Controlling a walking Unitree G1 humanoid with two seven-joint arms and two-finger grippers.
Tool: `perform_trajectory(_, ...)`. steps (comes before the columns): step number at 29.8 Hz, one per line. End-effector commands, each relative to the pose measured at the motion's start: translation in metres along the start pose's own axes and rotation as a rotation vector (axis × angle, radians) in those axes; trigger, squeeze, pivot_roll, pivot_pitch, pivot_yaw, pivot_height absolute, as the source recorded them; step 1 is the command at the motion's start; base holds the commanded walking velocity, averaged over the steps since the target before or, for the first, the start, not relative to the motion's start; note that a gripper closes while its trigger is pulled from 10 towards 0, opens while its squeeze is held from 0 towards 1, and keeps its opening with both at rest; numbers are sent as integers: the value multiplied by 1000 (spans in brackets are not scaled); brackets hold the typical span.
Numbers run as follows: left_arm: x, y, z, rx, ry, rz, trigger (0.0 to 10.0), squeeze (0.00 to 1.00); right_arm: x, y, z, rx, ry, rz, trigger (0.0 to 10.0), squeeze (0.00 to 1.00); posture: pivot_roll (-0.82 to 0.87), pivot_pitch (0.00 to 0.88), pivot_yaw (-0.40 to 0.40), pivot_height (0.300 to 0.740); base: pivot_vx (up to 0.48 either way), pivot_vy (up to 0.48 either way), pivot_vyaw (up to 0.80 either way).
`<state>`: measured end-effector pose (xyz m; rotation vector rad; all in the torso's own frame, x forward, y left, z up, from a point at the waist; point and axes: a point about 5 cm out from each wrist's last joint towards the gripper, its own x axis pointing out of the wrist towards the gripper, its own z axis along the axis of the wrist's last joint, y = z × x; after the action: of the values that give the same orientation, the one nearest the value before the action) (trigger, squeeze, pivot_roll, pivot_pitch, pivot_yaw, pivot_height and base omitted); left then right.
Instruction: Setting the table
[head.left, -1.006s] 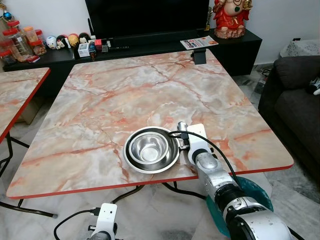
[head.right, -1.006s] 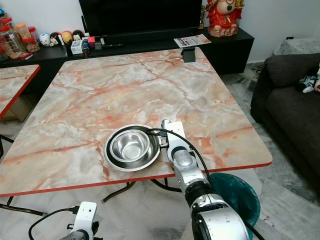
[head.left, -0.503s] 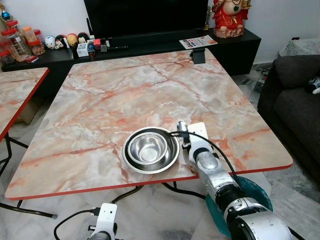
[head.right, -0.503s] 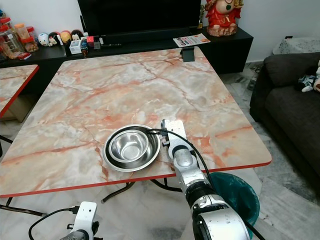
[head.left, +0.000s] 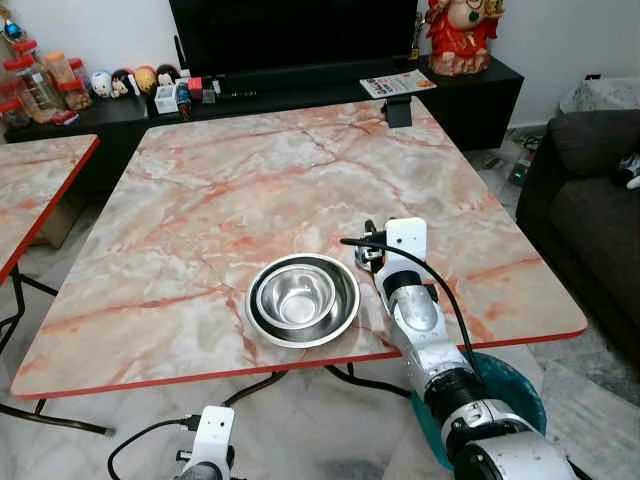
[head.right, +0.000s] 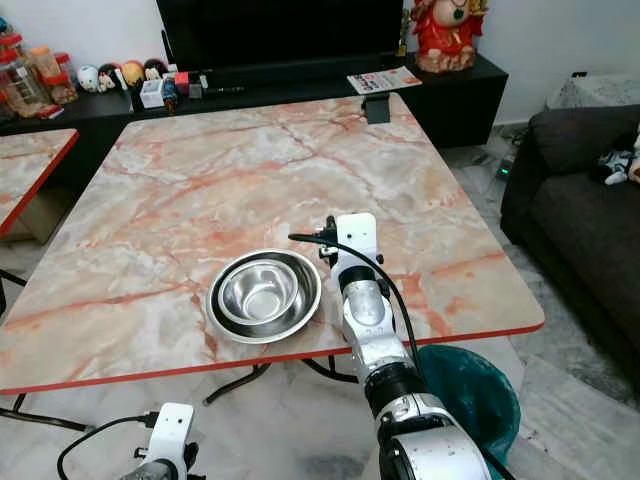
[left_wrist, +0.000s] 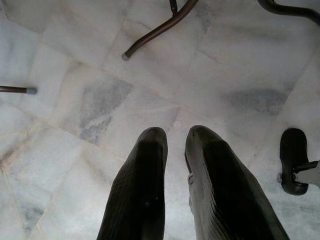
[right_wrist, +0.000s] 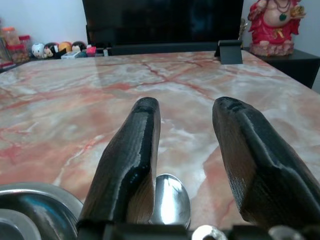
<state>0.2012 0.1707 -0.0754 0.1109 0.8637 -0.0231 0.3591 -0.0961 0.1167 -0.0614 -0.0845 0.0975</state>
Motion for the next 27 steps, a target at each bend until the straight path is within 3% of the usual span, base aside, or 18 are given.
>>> perform_trajectory(1, 0, 3, -1, -25, 0, 4, 10000, 0, -3, 4, 0, 13, -18, 13, 10000, 0, -66, 1, 78, 740, -315, 0, 0)
perform_trajectory(14, 0, 3, 0, -26, -7, 3, 10000, 0, -6, 6, -1, 18, -38, 20, 10000, 0, -66, 1, 78, 740, -328, 0, 0)
perform_trajectory(27, -1, 6, -2, -28, -3, 18, 10000, 0, -15, 6, -13, 7, -6, 40, 10000, 0, -61, 5, 72, 740, 0, 0, 0)
